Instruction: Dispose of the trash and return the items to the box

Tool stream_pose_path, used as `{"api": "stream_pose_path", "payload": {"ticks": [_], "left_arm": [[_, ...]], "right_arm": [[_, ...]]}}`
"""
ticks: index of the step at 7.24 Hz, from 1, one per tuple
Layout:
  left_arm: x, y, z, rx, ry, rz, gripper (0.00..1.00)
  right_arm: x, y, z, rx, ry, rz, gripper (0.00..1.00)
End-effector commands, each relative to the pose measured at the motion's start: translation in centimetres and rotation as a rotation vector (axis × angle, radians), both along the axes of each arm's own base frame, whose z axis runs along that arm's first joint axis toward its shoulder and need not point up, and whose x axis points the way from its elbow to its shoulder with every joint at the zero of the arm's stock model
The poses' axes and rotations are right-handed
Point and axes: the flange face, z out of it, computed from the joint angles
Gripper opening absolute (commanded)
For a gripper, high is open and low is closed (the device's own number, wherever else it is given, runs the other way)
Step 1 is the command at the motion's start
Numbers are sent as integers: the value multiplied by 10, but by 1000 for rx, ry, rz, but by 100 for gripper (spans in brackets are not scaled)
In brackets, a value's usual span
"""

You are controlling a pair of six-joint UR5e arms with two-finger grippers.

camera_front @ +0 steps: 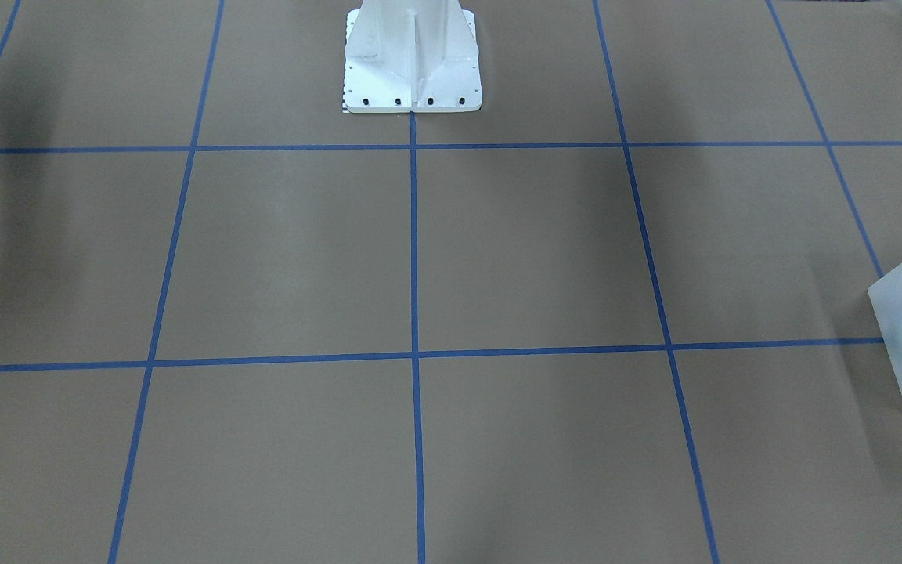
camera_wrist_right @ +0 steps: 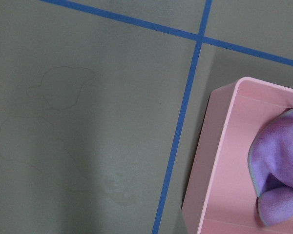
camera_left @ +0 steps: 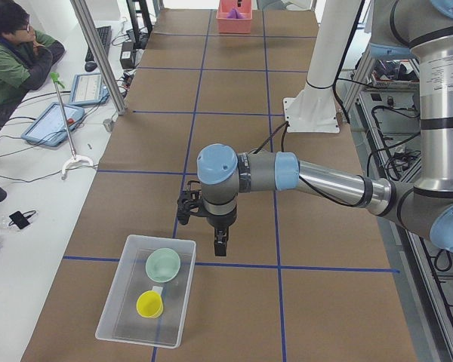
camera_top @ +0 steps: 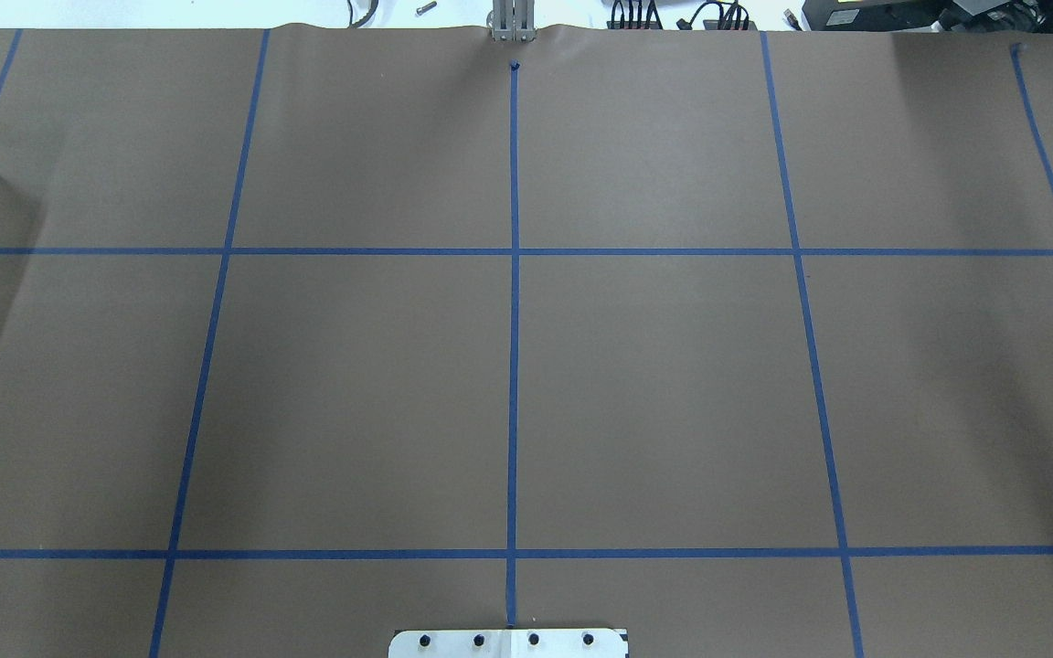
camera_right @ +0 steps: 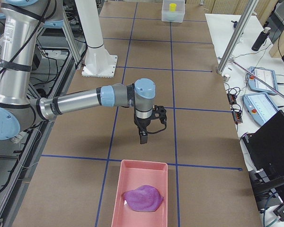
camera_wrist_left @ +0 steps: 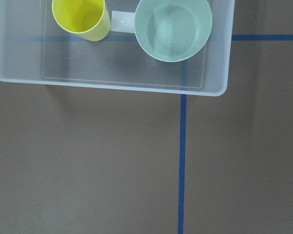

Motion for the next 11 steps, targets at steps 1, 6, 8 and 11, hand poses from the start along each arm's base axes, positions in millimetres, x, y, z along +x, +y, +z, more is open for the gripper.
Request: {"api": "stream_pose_path", "payload": {"ticks": [1, 6, 8, 11], "left_arm": [[0, 0, 0, -1, 0, 2, 99], [0, 11, 19, -48, -12, 1, 99], [-1, 5, 7, -19, -11, 1, 99], [0, 4, 3, -9, -4, 0, 99]], "right_arm": [[-5, 1, -3, -14, -69, -4, 100], [-4, 0, -5, -7, -53, 2, 100], [-3, 1, 4, -25, -47, 5, 100], [8, -1, 16, -26, 58, 19, 100]]}}
